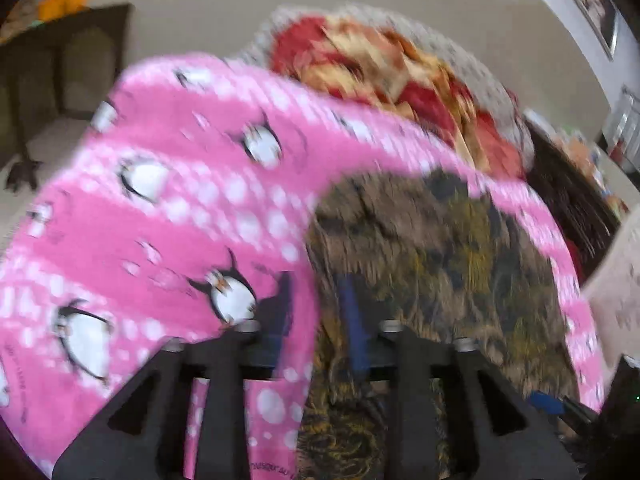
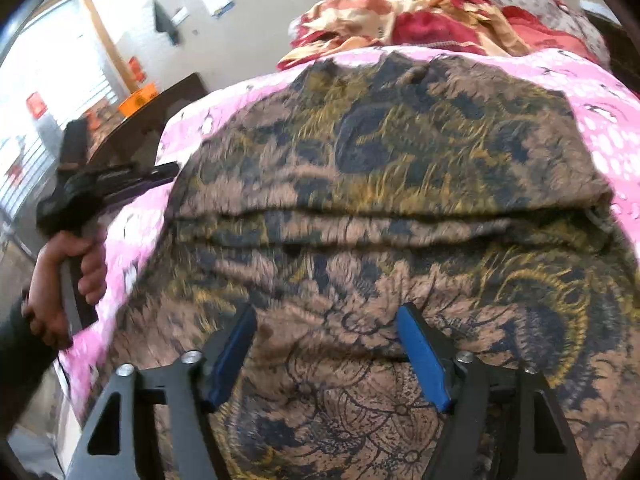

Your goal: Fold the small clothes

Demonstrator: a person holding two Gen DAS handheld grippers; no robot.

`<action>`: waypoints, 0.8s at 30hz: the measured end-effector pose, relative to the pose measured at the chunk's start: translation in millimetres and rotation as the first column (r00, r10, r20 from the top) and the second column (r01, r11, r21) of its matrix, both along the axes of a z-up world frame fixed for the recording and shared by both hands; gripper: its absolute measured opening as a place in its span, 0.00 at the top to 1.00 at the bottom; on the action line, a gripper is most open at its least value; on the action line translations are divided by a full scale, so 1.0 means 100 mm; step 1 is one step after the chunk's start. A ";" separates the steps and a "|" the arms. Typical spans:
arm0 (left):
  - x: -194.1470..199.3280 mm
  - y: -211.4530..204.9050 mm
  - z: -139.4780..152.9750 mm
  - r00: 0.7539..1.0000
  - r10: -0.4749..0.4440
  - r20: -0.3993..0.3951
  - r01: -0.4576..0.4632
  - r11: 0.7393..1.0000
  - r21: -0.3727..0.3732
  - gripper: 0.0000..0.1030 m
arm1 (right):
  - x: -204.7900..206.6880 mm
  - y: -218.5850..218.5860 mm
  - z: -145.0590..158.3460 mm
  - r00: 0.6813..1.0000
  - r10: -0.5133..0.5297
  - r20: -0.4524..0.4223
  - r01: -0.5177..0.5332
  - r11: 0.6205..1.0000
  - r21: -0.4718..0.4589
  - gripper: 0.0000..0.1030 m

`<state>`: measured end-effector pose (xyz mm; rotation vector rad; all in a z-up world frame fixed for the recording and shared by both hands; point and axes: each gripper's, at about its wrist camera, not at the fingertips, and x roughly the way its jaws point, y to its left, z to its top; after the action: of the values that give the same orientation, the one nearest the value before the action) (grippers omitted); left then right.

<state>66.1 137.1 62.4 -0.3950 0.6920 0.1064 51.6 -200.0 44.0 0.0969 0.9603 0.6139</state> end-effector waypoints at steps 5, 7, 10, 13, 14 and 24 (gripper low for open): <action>0.24 -0.33 -0.02 0.997 -0.083 -0.003 0.083 0.996 0.034 0.56 | 0.55 0.00 0.37 0.981 -0.135 0.142 0.161 0.968 -0.192 0.50; 0.37 -0.49 -0.11 0.992 -0.115 -0.046 0.118 0.992 0.054 0.56 | 0.88 -0.04 0.33 0.980 -0.119 0.158 0.163 0.940 -0.301 0.51; 0.47 -0.60 -0.26 0.987 -0.128 -0.101 0.135 0.989 0.065 0.56 | 1.22 -0.46 -0.05 0.988 -0.149 0.033 0.148 0.890 -0.431 0.59; 0.52 -0.65 -0.36 0.984 -0.135 -0.113 0.144 0.987 0.076 0.55 | 1.09 -1.00 -0.13 0.991 -0.132 -0.027 0.119 0.951 -0.286 0.66; 0.53 -0.66 -0.39 0.983 -0.143 -0.114 0.152 0.985 0.077 0.53 | 1.01 -1.10 -0.12 0.992 -0.127 -0.023 0.116 0.953 -0.279 0.71; 0.55 -0.73 -0.50 0.980 -0.173 -0.099 0.182 0.980 0.079 0.39 | 1.08 -1.21 0.21 0.983 -0.180 0.029 0.181 0.956 -0.233 0.72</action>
<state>120.8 64.1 12.0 -0.2439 0.8074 -0.0148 160.1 -321.3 65.4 -0.0283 0.9974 0.3291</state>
